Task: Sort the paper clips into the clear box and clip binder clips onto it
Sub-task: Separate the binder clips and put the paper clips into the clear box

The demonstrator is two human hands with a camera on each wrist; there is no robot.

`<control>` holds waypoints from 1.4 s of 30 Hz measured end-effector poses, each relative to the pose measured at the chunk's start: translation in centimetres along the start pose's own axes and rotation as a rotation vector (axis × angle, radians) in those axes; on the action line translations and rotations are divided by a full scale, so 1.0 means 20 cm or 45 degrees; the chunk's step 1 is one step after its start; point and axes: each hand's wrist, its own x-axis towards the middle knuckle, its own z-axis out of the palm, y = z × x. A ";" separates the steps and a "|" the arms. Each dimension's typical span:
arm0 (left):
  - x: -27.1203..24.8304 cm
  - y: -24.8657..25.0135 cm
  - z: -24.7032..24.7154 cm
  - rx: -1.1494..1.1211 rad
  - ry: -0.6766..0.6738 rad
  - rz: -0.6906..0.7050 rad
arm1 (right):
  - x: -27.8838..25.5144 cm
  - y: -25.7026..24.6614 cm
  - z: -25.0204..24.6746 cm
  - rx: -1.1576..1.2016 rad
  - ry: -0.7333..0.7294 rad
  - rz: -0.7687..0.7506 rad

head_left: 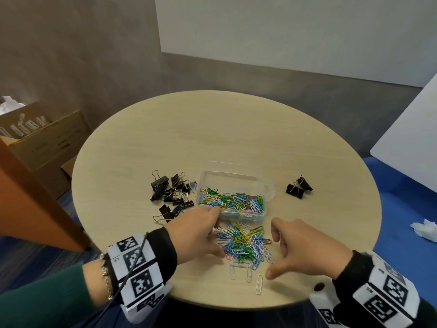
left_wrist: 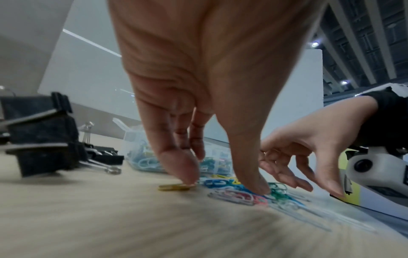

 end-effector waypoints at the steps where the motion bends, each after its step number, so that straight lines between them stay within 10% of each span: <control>1: -0.01 -0.01 0.00 0.029 0.003 -0.031 | -0.01 -0.01 0.01 -0.028 -0.024 -0.005; 24: -0.05 -0.02 0.00 0.190 -0.022 -0.113 | 0.06 -0.08 0.07 -0.126 0.238 -0.125; 42: 0.01 0.07 0.01 0.172 0.078 0.211 | 0.10 -0.09 0.08 -0.072 0.290 -0.221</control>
